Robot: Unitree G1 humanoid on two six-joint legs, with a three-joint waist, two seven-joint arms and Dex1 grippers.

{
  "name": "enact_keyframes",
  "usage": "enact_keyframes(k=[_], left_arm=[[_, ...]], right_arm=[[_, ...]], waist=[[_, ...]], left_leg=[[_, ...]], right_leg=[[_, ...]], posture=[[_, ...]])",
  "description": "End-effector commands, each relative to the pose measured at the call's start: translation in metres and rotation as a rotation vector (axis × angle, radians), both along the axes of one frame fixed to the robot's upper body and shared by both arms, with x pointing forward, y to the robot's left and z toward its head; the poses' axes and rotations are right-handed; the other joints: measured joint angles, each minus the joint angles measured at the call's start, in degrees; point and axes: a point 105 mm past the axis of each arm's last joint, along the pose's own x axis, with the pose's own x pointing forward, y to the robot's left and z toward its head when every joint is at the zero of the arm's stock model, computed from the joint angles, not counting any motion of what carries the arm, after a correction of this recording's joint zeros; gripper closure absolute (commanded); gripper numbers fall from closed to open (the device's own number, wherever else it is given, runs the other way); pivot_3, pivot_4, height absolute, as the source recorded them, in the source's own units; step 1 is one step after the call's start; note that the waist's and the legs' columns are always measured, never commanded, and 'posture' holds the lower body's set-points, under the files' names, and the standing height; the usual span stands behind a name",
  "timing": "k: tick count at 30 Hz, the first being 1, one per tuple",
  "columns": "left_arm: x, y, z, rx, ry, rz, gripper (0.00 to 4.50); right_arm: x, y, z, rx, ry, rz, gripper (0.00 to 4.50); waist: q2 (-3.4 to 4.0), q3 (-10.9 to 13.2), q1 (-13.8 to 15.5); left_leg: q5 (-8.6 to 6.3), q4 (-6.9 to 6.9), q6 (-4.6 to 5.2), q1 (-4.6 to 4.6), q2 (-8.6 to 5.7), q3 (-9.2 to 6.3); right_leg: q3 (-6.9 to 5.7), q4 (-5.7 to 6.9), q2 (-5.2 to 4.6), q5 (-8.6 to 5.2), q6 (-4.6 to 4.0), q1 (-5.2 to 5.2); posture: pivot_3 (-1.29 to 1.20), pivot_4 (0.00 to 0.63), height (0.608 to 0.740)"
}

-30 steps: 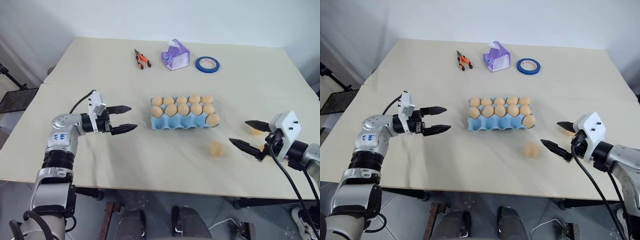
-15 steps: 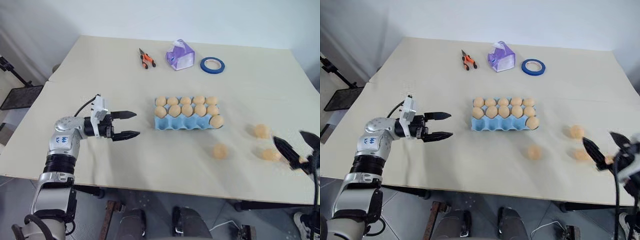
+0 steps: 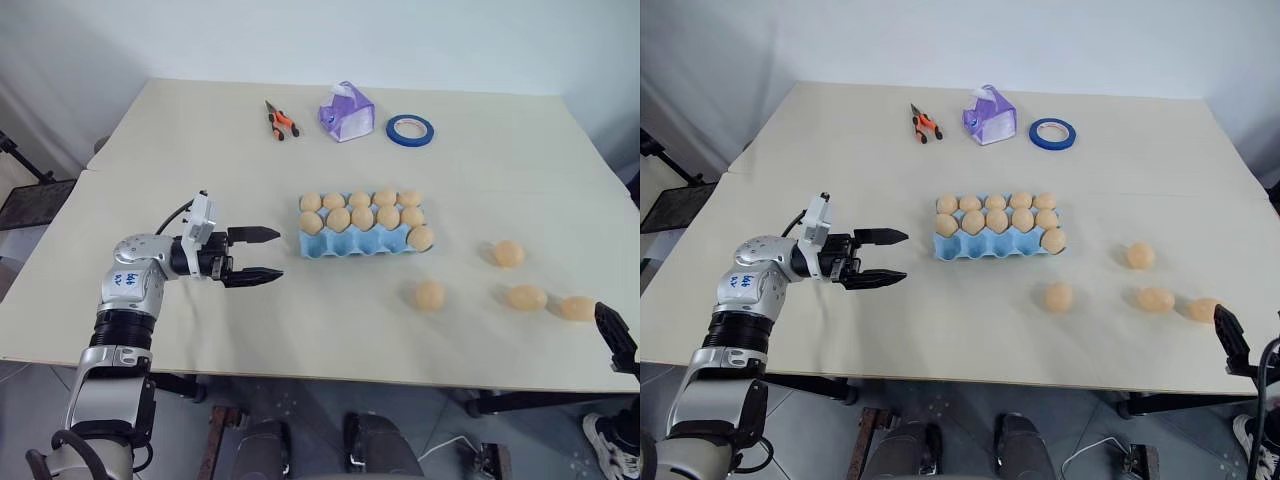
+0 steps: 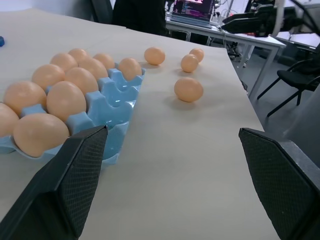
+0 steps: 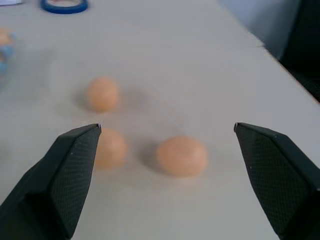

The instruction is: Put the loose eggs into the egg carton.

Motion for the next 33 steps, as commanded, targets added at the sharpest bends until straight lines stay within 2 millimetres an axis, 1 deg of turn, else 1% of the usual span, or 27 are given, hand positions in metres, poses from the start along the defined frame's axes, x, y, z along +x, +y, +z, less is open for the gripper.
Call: enact_keyframes(k=[1, 4, 7, 12, 19, 22, 23, 25, 27, 31, 33], left_arm=[[-0.002, 0.000, 0.010, -0.017, -0.045, 0.005, 0.04], [-0.003, 0.004, 0.010, -0.013, -0.047, 0.027, 0.04], [-0.005, 0.006, 0.010, -0.008, -0.050, 0.045, 0.04], [-0.006, 0.009, 0.010, -0.009, -0.057, 0.080, 0.04], [-0.006, 0.012, 0.010, -0.010, -0.068, 0.118, 0.04], [-0.005, 0.010, 0.010, -0.013, -0.071, 0.124, 0.00], [-0.005, 0.010, 0.010, -0.014, -0.072, 0.126, 0.00], [-0.003, 0.009, 0.010, -0.017, -0.074, 0.130, 0.00], [-0.002, 0.008, 0.011, -0.018, -0.077, 0.132, 0.00], [-0.001, 0.007, 0.011, -0.020, -0.081, 0.138, 0.00], [0.000, 0.008, 0.012, -0.021, -0.083, 0.143, 0.00]], right_arm=[[0.011, -0.012, -0.004, -0.001, 0.003, -0.056, 0.00], [0.032, -0.020, -0.015, 0.033, 0.022, -0.076, 0.00], [0.047, -0.019, -0.021, 0.035, 0.040, -0.075, 0.00], [0.056, -0.016, -0.029, 0.010, 0.069, -0.066, 0.00], [0.057, -0.020, -0.034, -0.004, 0.088, -0.088, 0.00], [0.056, -0.020, -0.036, -0.006, 0.094, -0.095, 0.63], [0.056, -0.019, -0.036, -0.007, 0.095, -0.096, 0.92], [0.056, -0.019, -0.037, -0.007, 0.098, -0.095, 1.69], [0.056, -0.018, -0.038, -0.006, 0.101, -0.093, 2.26], [0.058, -0.017, -0.037, -0.008, 0.100, -0.090, 2.54], [0.059, -0.017, -0.033, -0.025, 0.092, -0.093, 2.62]], waist=[[0.01, 0.0, 0.1], [0.05, 0.0, 0.0], [0.07, 0.0, -0.1], [0.13, 0.0, 0.2], [0.13, 0.0, 0.2], [0.13, 0.0, 0.1], [0.13, 0.0, 0.0], [0.14, 0.0, 0.0], [0.13, 0.0, 0.0], [0.14, 0.0, 0.0], [0.14, 0.0, 0.0]], left_leg=[[0.00, -0.03, 0.00, -0.02, 0.00, 0.00], [0.00, -0.05, -0.01, -0.02, 0.00, 0.02], [0.01, -0.04, 0.00, -0.04, -0.01, 0.03], [0.03, -0.06, -0.03, -0.04, 0.00, -0.01], [0.03, -0.02, -0.01, -0.07, -0.02, 0.01], [0.03, -0.04, -0.02, -0.05, -0.01, 0.00], [0.03, -0.03, -0.02, -0.05, -0.01, 0.01], [0.04, -0.03, -0.02, -0.05, -0.01, 0.02], [0.04, -0.03, -0.02, -0.05, -0.01, 0.02], [0.04, -0.04, -0.03, -0.05, -0.01, 0.01], [0.04, -0.04, -0.03, -0.05, -0.01, 0.02]], right_leg=[[0.00, 0.00, 0.00, -0.01, -0.01, -0.02], [-0.01, -0.03, 0.01, -0.01, -0.01, -0.03], [-0.01, -0.02, 0.01, -0.01, 0.00, -0.05], [-0.06, 0.02, 0.04, -0.01, 0.00, -0.05], [-0.03, -0.01, 0.02, 0.03, 0.06, -0.04], [-0.04, 0.00, 0.03, 0.03, 0.06, -0.04], [-0.03, 0.01, 0.03, 0.03, 0.06, -0.04], [-0.02, 0.01, 0.03, 0.03, 0.06, -0.04], [-0.03, 0.00, 0.03, 0.03, 0.06, -0.04], [-0.03, 0.00, 0.02, 0.03, 0.06, -0.04], [-0.03, 0.00, 0.02, 0.03, 0.06, -0.04]], posture=[[0.00, 0.150, 0.740], [0.00, 0.150, 0.740], [0.00, 0.150, 0.740], [0.00, 0.150, 0.740], [0.00, 0.150, 0.740], [0.00, 0.150, 0.740], [0.00, 0.150, 0.740], [0.00, 0.150, 0.740], [0.00, 0.150, 0.740], [0.00, 0.150, 0.740], [0.00, 0.150, 0.740]])
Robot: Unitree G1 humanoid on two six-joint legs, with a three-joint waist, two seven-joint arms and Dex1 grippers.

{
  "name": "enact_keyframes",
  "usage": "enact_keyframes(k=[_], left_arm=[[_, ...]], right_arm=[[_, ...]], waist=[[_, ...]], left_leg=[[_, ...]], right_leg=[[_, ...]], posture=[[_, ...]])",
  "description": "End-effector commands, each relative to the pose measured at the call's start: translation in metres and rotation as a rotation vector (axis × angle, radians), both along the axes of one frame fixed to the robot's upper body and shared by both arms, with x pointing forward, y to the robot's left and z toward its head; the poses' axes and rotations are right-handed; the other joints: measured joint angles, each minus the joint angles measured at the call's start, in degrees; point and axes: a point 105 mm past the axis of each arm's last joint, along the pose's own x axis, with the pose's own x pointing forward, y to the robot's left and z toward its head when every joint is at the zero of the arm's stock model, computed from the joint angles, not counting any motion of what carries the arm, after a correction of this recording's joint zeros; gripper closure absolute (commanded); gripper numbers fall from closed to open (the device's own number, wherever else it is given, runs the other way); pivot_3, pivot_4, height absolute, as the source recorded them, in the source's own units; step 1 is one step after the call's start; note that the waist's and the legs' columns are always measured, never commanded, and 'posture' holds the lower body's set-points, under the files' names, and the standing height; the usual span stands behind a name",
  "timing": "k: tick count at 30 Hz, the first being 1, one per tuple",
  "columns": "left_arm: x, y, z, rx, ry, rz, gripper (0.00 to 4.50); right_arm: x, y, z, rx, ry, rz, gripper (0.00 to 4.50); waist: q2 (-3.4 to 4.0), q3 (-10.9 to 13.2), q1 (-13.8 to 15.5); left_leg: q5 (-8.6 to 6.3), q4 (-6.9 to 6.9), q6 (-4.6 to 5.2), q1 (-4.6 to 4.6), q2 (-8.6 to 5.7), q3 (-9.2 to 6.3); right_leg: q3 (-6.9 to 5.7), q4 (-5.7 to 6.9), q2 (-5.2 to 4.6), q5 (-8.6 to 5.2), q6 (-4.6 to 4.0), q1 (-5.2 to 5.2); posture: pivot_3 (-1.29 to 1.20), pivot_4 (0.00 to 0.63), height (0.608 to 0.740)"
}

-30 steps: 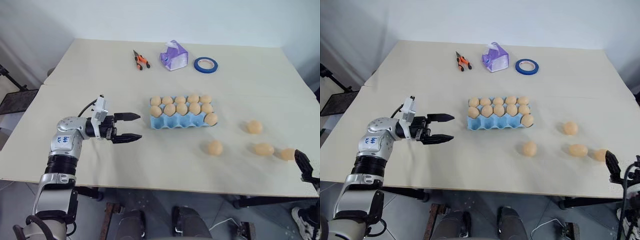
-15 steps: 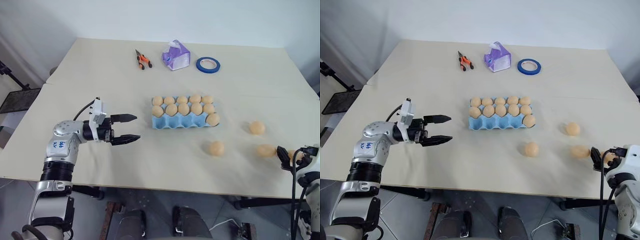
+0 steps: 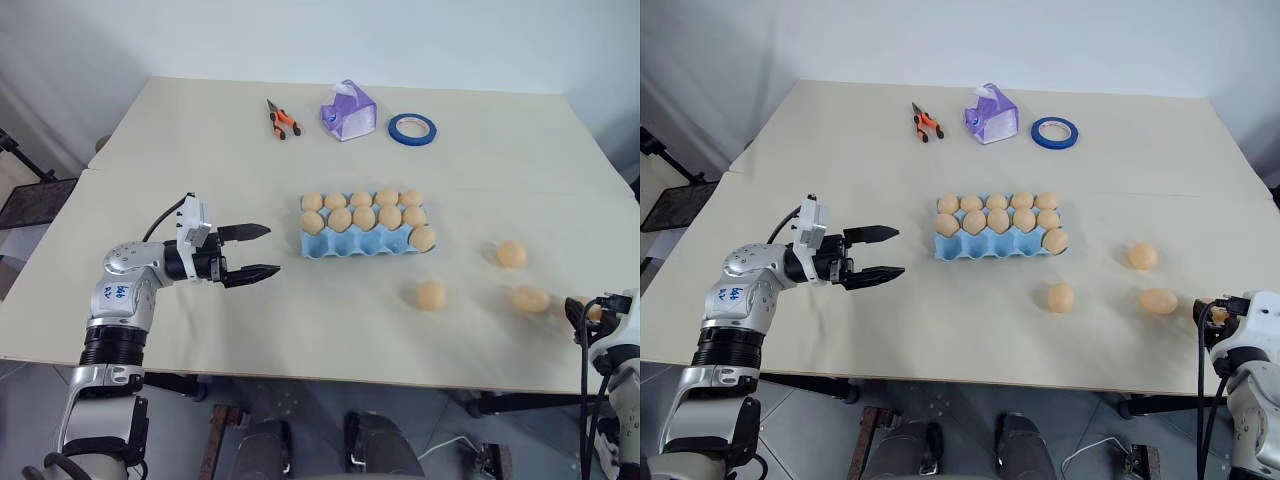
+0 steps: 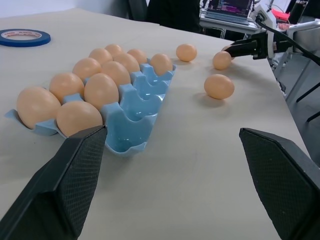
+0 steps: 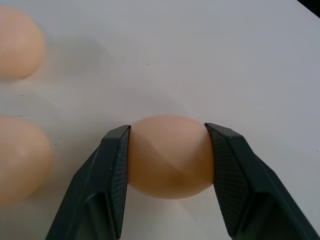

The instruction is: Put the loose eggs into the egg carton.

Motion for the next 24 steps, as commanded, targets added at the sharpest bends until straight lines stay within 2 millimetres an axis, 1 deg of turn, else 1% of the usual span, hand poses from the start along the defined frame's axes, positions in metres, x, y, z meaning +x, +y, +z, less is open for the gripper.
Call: enact_keyframes(k=[1, 4, 6, 8, 10, 12, 13, 15, 18, 20, 23, 24], left_arm=[[0.001, -0.001, 0.014, -0.017, -0.059, -0.001, 0.00], [0.001, 0.001, 0.015, -0.020, -0.059, 0.003, 0.00], [0.001, 0.002, 0.016, -0.019, -0.058, 0.005, 0.00], [0.001, 0.003, 0.015, -0.016, -0.055, 0.007, 0.00], [0.001, 0.003, 0.016, -0.016, -0.054, 0.008, 0.00], [0.001, 0.004, 0.016, -0.015, -0.054, 0.009, 0.00], [0.001, 0.004, 0.016, -0.015, -0.053, 0.010, 0.00], [0.002, 0.004, 0.017, -0.014, -0.054, 0.013, 0.00], [0.002, 0.005, 0.017, -0.012, -0.055, 0.014, 0.00], [0.001, 0.006, 0.017, -0.011, -0.053, 0.015, 0.00], [-0.002, 0.007, 0.015, -0.008, -0.052, 0.018, 0.00], [-0.003, 0.007, 0.015, -0.007, -0.052, 0.019, 0.00]], right_arm=[[0.003, -0.002, 0.022, -0.064, -0.051, -0.004, 2.65], [0.013, 0.005, 0.053, -0.100, -0.127, 0.026, 2.74], [0.022, 0.013, 0.076, -0.116, -0.177, 0.068, 2.77], [0.034, 0.030, 0.100, -0.112, -0.225, 0.150, 2.84], [0.044, 0.046, 0.113, -0.109, -0.237, 0.217, 2.84], [0.060, 0.078, 0.124, -0.100, -0.241, 0.329, 2.84], [0.065, 0.089, 0.126, -0.096, -0.238, 0.367, 2.84], [0.078, 0.121, 0.127, -0.076, -0.226, 0.464, 2.84], [0.091, 0.166, 0.120, -0.068, -0.192, 0.595, 2.84], [0.097, 0.193, 0.115, -0.052, -0.183, 0.673, 2.84], [0.105, 0.224, 0.104, -0.023, -0.161, 0.769, 2.84], [0.108, 0.231, 0.101, -0.021, -0.155, 0.788, 2.84]], waist=[[0.00, 0.0, 0.0], [0.04, 0.0, -0.2], [0.08, 0.0, -0.4], [0.08, 0.0, -0.9], [0.08, 0.0, -1.1], [0.08, 0.0, -1.3], [0.08, 0.0, -1.4], [0.08, 0.0, -1.3], [0.08, 0.0, -1.2], [0.08, 0.0, -1.2], [0.08, 0.1, -1.2], [0.08, 0.1, -1.2]], left_leg=[[0.00, 0.00, 0.00, 0.00, 0.00, 0.00], [0.00, 0.01, 0.00, 0.00, 0.00, 0.02], [0.01, 0.02, 0.01, 0.00, 0.00, 0.03], [0.01, 0.03, 0.01, 0.01, 0.00, 0.02], [0.04, 0.00, -0.01, 0.00, 0.00, -0.02], [0.05, -0.04, -0.04, 0.00, 0.03, -0.06], [0.05, -0.05, -0.06, -0.01, 0.05, -0.06], [0.06, -0.06, -0.08, -0.04, 0.05, -0.04], [0.06, -0.04, -0.07, -0.12, 0.04, -0.05], [0.06, -0.05, -0.07, -0.16, 0.04, -0.06], [0.05, -0.05, -0.06, -0.23, 0.04, -0.09], [0.05, -0.05, -0.06, -0.29, 0.02, -0.09]], right_leg=[[0.00, 0.00, 0.00, 0.00, 0.00, 0.00], [0.02, 0.00, 0.00, 0.00, 0.00, -0.01], [0.03, 0.01, -0.01, 0.00, 0.00, -0.01], [0.03, 0.03, -0.01, 0.00, 0.00, -0.01], [0.00, 0.04, -0.01, 0.00, 0.00, -0.01], [-0.04, 0.02, 0.02, 0.00, 0.00, -0.02], [-0.05, 0.02, 0.04, 0.00, -0.01, -0.03], [-0.04, 0.03, 0.04, 0.00, -0.01, -0.09], [-0.06, 0.01, 0.03, 0.00, -0.01, -0.13], [-0.08, -0.01, 0.02, 0.00, -0.01, -0.16], [-0.13, -0.01, 0.02, 0.00, -0.01, -0.20], [-0.14, -0.03, 0.00, 0.00, 0.00, -0.22]], posture=[[0.00, 0.150, 0.740], [0.00, 0.150, 0.740], [0.00, 0.150, 0.740], [0.00, 0.150, 0.740], [0.00, 0.150, 0.740], [0.00, 0.150, 0.740], [0.00, 0.150, 0.740], [0.00, 0.150, 0.740], [0.00, 0.150, 0.740], [0.00, 0.150, 0.740], [0.00, 0.150, 0.740], [0.00, 0.150, 0.740]])
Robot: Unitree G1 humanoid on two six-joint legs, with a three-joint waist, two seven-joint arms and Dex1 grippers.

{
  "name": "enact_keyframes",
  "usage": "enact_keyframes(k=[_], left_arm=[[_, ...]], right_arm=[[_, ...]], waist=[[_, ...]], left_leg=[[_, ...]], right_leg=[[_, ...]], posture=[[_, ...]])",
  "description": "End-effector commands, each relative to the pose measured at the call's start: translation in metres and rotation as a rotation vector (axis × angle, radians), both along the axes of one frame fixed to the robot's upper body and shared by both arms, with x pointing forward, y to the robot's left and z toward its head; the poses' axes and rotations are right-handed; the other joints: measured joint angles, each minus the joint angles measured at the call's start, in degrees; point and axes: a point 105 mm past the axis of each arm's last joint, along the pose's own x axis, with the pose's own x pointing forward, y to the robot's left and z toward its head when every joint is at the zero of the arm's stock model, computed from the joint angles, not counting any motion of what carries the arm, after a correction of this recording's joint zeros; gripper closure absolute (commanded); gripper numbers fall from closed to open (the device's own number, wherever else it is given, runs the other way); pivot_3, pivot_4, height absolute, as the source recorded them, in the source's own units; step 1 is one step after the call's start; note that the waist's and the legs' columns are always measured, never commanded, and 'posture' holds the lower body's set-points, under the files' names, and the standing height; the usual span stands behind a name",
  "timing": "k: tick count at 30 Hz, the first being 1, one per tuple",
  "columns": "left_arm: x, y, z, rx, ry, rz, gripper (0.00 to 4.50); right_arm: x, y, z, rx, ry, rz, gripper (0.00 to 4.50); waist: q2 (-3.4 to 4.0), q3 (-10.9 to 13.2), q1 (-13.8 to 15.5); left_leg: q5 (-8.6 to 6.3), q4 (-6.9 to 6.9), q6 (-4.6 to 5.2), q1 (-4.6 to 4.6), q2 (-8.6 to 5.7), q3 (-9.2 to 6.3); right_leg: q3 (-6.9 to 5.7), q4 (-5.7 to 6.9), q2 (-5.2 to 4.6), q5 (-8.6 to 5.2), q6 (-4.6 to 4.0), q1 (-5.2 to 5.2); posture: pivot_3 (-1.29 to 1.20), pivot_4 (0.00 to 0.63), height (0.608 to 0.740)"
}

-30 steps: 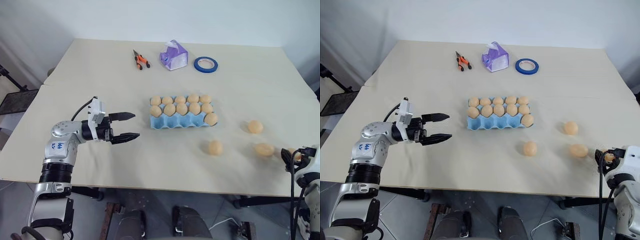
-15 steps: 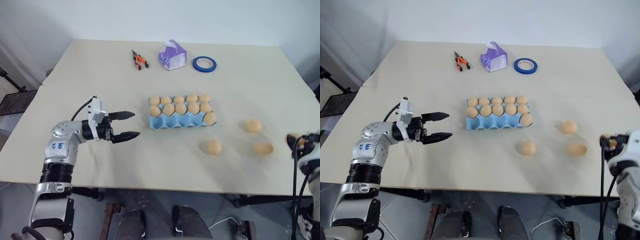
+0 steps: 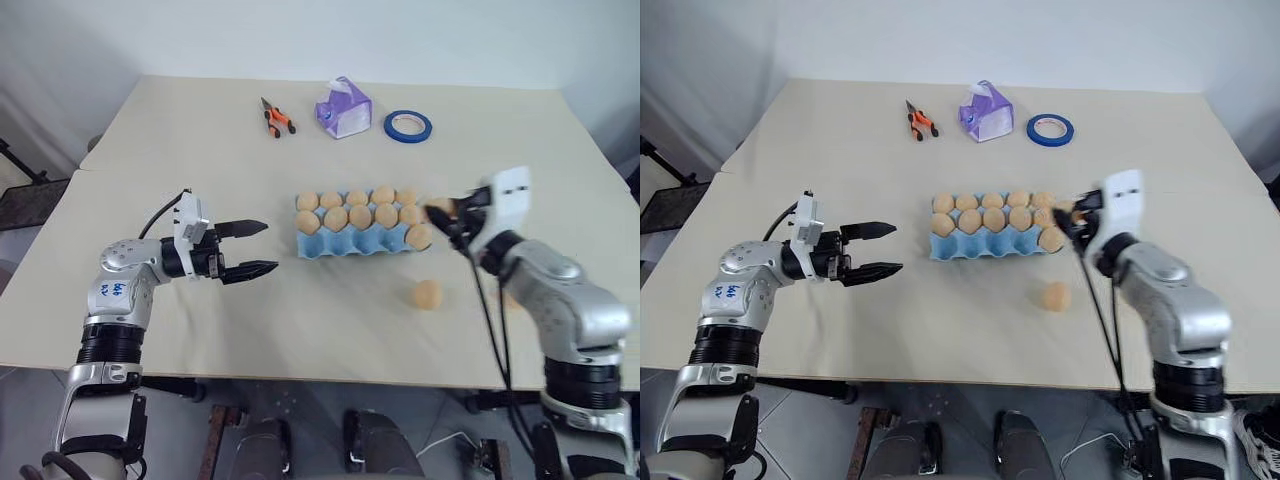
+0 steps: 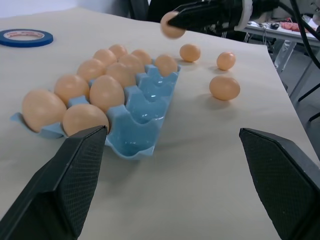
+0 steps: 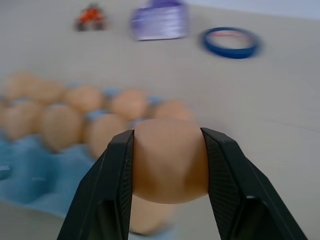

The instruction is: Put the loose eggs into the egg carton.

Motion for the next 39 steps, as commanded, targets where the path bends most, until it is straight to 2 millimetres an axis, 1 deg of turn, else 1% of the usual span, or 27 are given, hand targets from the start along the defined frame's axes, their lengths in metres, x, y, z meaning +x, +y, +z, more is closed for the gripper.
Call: enact_keyframes(k=[1, 4, 8, 10, 11, 12, 14, 16, 17, 25, 27, 31, 33, 36, 39], left_arm=[[-0.005, 0.004, 0.011, -0.013, -0.042, 0.002, 0.00], [-0.007, 0.006, 0.010, -0.012, -0.046, 0.018, 0.00], [-0.009, 0.009, 0.011, -0.017, -0.054, 0.047, 0.00], [-0.010, 0.011, 0.011, -0.016, -0.055, 0.057, 0.00], [-0.010, 0.012, 0.011, -0.016, -0.055, 0.061, 0.00], [-0.010, 0.013, 0.010, -0.016, -0.055, 0.065, 0.00], [-0.011, 0.014, 0.010, -0.016, -0.056, 0.070, 0.00], [-0.011, 0.014, 0.010, -0.016, -0.057, 0.075, 0.00], [-0.011, 0.014, 0.011, -0.017, -0.057, 0.077, 0.00], [-0.006, 0.012, 0.013, -0.020, -0.064, 0.077, 0.00], [-0.005, 0.010, 0.013, -0.019, -0.064, 0.074, 0.00], [-0.003, 0.009, 0.013, -0.019, -0.065, 0.069, 0.00], [-0.003, 0.008, 0.013, -0.019, -0.066, 0.068, 0.00], [-0.004, 0.007, 0.013, -0.022, -0.066, 0.065, 0.00], [-0.007, 0.007, 0.012, -0.023, -0.065, 0.062, 0.00]], right_arm=[[0.007, 0.018, 0.004, -0.013, -0.030, 0.057, 2.84], [0.012, 0.031, 0.001, -0.028, -0.015, 0.109, 2.84], [0.010, 0.041, -0.004, -0.069, 0.005, 0.170, 2.84], [0.010, 0.042, -0.004, -0.081, 0.002, 0.169, 2.14], [0.010, 0.042, -0.004, -0.085, -0.002, 0.169, 1.92], [0.010, 0.041, -0.004, -0.091, -0.003, 0.168, 1.59], [0.010, 0.040, -0.004, -0.103, -0.006, 0.164, 0.85], [0.009, 0.036, -0.002, -0.109, -0.013, 0.157, 0.20], [0.009, 0.034, -0.001, -0.109, -0.014, 0.153, 0.03], [0.007, 0.020, 0.002, -0.128, -0.024, 0.112, 0.03], [0.004, 0.019, 0.005, -0.131, -0.040, 0.121, 0.03], [-0.006, 0.041, 0.013, -0.070, -0.043, 0.215, 0.03], [-0.009, 0.047, 0.013, -0.058, -0.036, 0.238, 0.03], [-0.009, 0.060, -0.001, -0.074, -0.003, 0.263, 0.03], [-0.007, 0.064, -0.010, -0.099, 0.017, 0.274, 0.03]], waist=[[0.00, 0.0, 0.0], [0.00, 0.0, 0.0], [0.00, 0.0, -0.1], [0.00, 0.0, -0.1], [0.00, 0.0, -0.1], [0.00, 0.0, -0.1], [0.00, 0.0, -0.2], [0.00, 0.0, -0.2], [0.00, 0.0, -0.2], [0.00, 0.0, -0.1], [0.00, 0.0, -0.1], [0.00, 0.0, -0.3], [0.00, 0.0, -0.3], [0.00, 0.0, -0.2], [0.00, 0.0, -0.2]], left_leg=[[-0.01, 0.01, 0.01, -0.01, 0.00, 0.00], [-0.04, 0.03, 0.08, -0.05, -0.03, 0.01], [-0.06, 0.01, 0.10, -0.06, -0.02, 0.00], [-0.07, -0.01, 0.09, -0.07, -0.01, -0.01], [-0.07, 0.00, 0.09, -0.07, -0.01, -0.01], [-0.07, 0.00, 0.09, -0.06, -0.01, -0.01], [-0.07, 0.01, 0.09, -0.05, -0.01, 0.01], [-0.07, 0.01, 0.08, -0.03, -0.01, 0.00], [-0.07, 0.01, 0.07, -0.03, -0.01, 0.00], [-0.07, -0.04, 0.06, -0.03, -0.01, -0.01], [-0.07, -0.05, 0.06, -0.04, -0.01, -0.01], [-0.07, -0.06, 0.06, -0.04, -0.01, 0.00], [-0.08, -0.08, 0.05, -0.02, 0.01, 0.00], [-0.08, -0.05, 0.05, -0.03, 0.01, 0.00], [-0.08, -0.03, 0.06, -0.04, -0.02, 0.01]], right_leg=[[0.00, 0.00, -0.01, 0.01, 0.01, 0.00], [-0.01, 0.00, -0.04, 0.03, 0.06, 0.00], [-0.02, 0.01, -0.04, 0.04, 0.08, 0.00], [-0.04, 0.01, -0.04, 0.04, 0.07, -0.01], [-0.04, 0.00, -0.04, 0.04, 0.07, -0.02], [-0.04, -0.02, -0.04, 0.04, 0.07, -0.02], [-0.03, -0.07, -0.05, 0.04, 0.07, -0.02], [-0.02, -0.06, -0.05, 0.04, 0.07, -0.02], [-0.02, -0.06, -0.05, 0.04, 0.07, -0.02], [-0.03, -0.11, -0.08, 0.04, 0.07, -0.03], [-0.03, -0.14, -0.08, 0.04, 0.07, -0.03], [-0.03, -0.15, -0.07, 0.04, 0.07, -0.03], [-0.03, -0.12, -0.06, 0.04, 0.07, -0.03], [-0.05, -0.10, -0.05, 0.04, 0.07, -0.04], [-0.04, -0.12, -0.08, 0.04, 0.07, -0.04]], posture=[[0.00, 0.150, 0.740], [0.00, 0.150, 0.740], [0.00, 0.150, 0.740], [0.00, 0.150, 0.740], [0.00, 0.150, 0.740], [0.00, 0.150, 0.740], [0.00, 0.150, 0.740], [0.00, 0.150, 0.740], [0.00, 0.150, 0.740], [0.00, 0.150, 0.740], [0.00, 0.150, 0.740], [0.00, 0.150, 0.740], [0.00, 0.150, 0.740], [0.00, 0.150, 0.740], [0.00, 0.150, 0.740]])
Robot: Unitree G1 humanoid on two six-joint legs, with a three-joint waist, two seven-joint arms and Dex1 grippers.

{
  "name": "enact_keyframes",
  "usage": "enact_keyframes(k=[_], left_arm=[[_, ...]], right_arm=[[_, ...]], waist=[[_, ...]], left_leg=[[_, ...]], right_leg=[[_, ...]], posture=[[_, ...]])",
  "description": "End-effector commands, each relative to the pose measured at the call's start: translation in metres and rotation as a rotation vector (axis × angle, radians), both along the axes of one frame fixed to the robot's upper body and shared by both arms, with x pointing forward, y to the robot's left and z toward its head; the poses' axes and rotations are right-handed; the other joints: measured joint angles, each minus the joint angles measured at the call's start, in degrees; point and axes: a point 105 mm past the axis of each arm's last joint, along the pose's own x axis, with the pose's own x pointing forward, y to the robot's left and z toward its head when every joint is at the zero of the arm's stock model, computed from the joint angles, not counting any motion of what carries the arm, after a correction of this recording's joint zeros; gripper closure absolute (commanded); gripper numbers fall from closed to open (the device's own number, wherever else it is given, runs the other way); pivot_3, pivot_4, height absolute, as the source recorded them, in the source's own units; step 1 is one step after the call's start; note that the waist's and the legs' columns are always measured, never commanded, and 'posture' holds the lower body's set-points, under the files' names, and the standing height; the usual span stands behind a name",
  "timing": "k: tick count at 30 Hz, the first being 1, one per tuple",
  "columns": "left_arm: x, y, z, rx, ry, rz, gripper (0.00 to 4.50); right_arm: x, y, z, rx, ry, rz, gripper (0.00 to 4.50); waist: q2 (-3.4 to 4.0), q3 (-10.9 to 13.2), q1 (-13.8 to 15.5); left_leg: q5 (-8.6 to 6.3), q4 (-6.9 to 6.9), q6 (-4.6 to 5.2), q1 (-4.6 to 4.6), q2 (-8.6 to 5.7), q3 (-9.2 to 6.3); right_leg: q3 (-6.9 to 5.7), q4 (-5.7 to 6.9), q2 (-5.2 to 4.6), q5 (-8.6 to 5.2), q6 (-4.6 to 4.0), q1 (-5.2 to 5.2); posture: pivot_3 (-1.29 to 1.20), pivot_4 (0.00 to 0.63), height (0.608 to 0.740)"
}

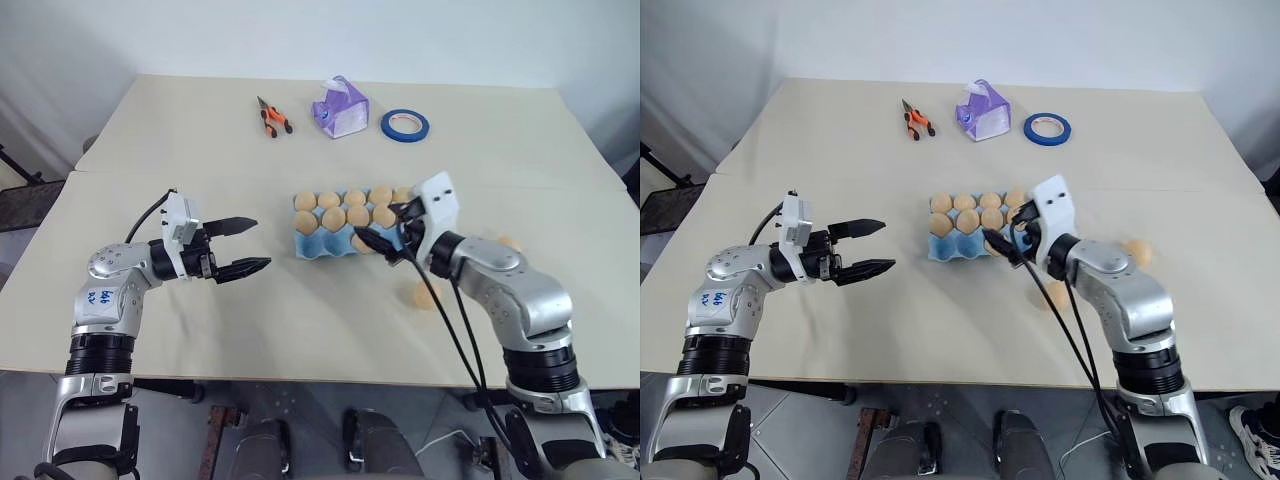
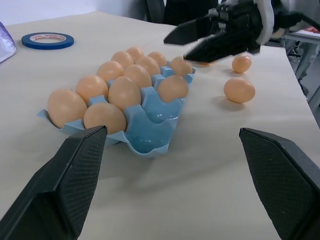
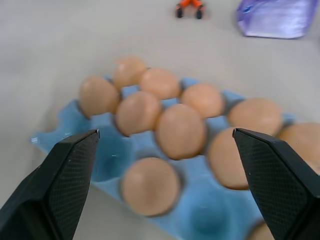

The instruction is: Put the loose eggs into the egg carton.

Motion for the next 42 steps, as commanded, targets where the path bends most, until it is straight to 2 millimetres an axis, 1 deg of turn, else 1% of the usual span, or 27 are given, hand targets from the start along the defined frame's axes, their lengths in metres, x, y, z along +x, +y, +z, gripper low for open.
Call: enact_keyframes(k=[1, 4, 10, 12, 14, 18, 20, 22, 23, 27, 31, 33, 37, 42], left_arm=[[-0.004, -0.002, 0.009, -0.007, -0.043, -0.014, 0.00], [-0.007, 0.001, 0.009, -0.006, -0.040, -0.014, 0.00], [-0.011, 0.003, 0.008, -0.006, -0.037, -0.005, 0.00], [-0.011, 0.003, 0.008, -0.007, -0.038, -0.001, 0.00], [-0.012, 0.004, 0.008, -0.009, -0.037, 0.003, 0.00], [-0.012, 0.005, 0.008, -0.013, -0.038, 0.016, 0.00], [-0.012, 0.006, 0.008, -0.013, -0.038, 0.019, 0.00], [-0.012, 0.006, 0.008, -0.014, -0.037, 0.021, 0.00], [-0.012, 0.006, 0.007, -0.014, -0.037, 0.023, 0.00], [-0.011, 0.006, 0.007, -0.015, -0.036, 0.027, 0.00], [-0.011, 0.005, 0.007, -0.015, -0.037, 0.029, 0.00], [-0.012, 0.005, 0.007, -0.015, -0.036, 0.028, 0.00], [-0.011, 0.005, 0.006, -0.013, -0.033, 0.025, 0.00], [-0.010, 0.003, 0.006, -0.012, -0.032, 0.020, 0.00]], right_arm=[[0.000, 0.002, 0.000, -0.018, -0.021, 0.014, 0.03], [0.003, 0.005, -0.010, -0.061, 0.003, 0.026, 0.03], [0.007, 0.008, -0.024, -0.094, 0.055, 0.036, 0.03], [0.008, 0.008, -0.026, -0.099, 0.059, 0.036, 0.42], [0.009, 0.010, -0.024, -0.088, 0.052, 0.034, 0.94], [0.007, 0.012, -0.019, -0.071, 0.039, 0.044, 2.39], [0.006, 0.013, -0.017, -0.065, 0.034, 0.055, 3.01], [0.003, 0.014, -0.013, -0.052, 0.026, 0.073, 3.36], [0.001, 0.014, -0.011, -0.049, 0.016, 0.079, 3.46], [0.000, 0.012, 0.002, -0.017, -0.015, 0.079, 3.49], [0.002, 0.000, 0.020, 0.044, -0.043, 0.028, 3.49], [0.002, -0.006, 0.024, 0.055, -0.042, 0.009, 3.49], [-0.002, -0.027, 0.015, -0.009, -0.018, -0.047, 3.49], [-0.004, -0.038, 0.003, -0.046, 0.026, -0.075, 3.49]], waist=[[0.00, 0.0, 0.0], [0.00, 0.0, 0.0], [0.00, 0.0, -0.1], [0.00, 0.0, -0.1], [0.00, 0.0, 0.0], [0.00, 0.0, -0.2], [0.00, 0.0, -0.2], [0.00, 0.0, -0.2], [0.00, 0.0, -0.2], [0.00, 0.0, -0.1], [0.00, 0.0, 0.0], [0.00, 0.0, 0.0], [0.02, 0.0, 0.0], [0.02, 0.0, -0.1]], left_leg=[[0.00, 0.00, 0.00, 0.00, -0.01, 0.00], [0.00, -0.02, 0.00, 0.00, 0.00, -0.01], [0.00, -0.03, 0.00, -0.02, 0.00, -0.01], [0.00, -0.02, 0.00, -0.01, 0.01, -0.01], [0.00, -0.01, 0.00, 0.00, 0.01, -0.02], [-0.01, -0.06, -0.01, 0.00, 0.01, -0.02], [-0.01, -0.08, -0.02, -0.01, 0.01, -0.02], [-0.01, -0.09, -0.02, -0.01, 0.01, -0.01], [-0.01, -0.09, -0.02, -0.02, 0.01, -0.01], [-0.01, -0.08, -0.02, -0.02, 0.01, -0.02], [-0.02, -0.08, -0.02, -0.03, 0.01, -0.02], [-0.02, -0.08, -0.02, -0.03, 0.00, -0.03], [-0.02, -0.17, -0.03, -0.08, 0.00, -0.04], [-0.05, -0.25, -0.02, -0.12, 0.01, -0.04]], right_leg=[[0.00, 0.00, -0.01, 0.00, 0.00, 0.00], [-0.01, -0.02, -0.01, 0.00, 0.00, 0.00], [-0.01, -0.03, -0.01, 0.00, 0.00, -0.03], [-0.01, -0.03, -0.01, 0.00, 0.00, -0.02], [-0.01, -0.02, -0.01, 0.00, 0.00, -0.02], [0.00, -0.03, -0.02, 0.00, 0.00, -0.03], [-0.01, -0.03, -0.02, 0.00, 0.00, -0.06], [-0.01, -0.03, -0.02, 0.00, 0.00, -0.06], [-0.01, -0.04, -0.02, 0.00, 0.00, -0.06], [-0.02, -0.05, -0.02, 0.00, 0.00, -0.06], [-0.02, -0.08, -0.04, 0.00, 0.00, -0.05], [-0.02, -0.11, -0.05, 0.00, 0.00, -0.05], [-0.04, -0.23, -0.06, 0.00, 0.00, -0.06], [-0.10, -0.35, -0.05, 0.00, 0.00, -0.07]], posture=[[0.00, 0.150, 0.740], [0.00, 0.150, 0.740], [0.00, 0.150, 0.740], [0.00, 0.150, 0.740], [0.00, 0.150, 0.740], [0.00, 0.150, 0.740], [0.00, 0.150, 0.740], [0.00, 0.150, 0.740], [0.00, 0.150, 0.740], [0.00, 0.150, 0.740], [0.00, 0.150, 0.740], [0.00, 0.150, 0.740], [0.00, 0.150, 0.740], [0.00, 0.150, 0.740]])
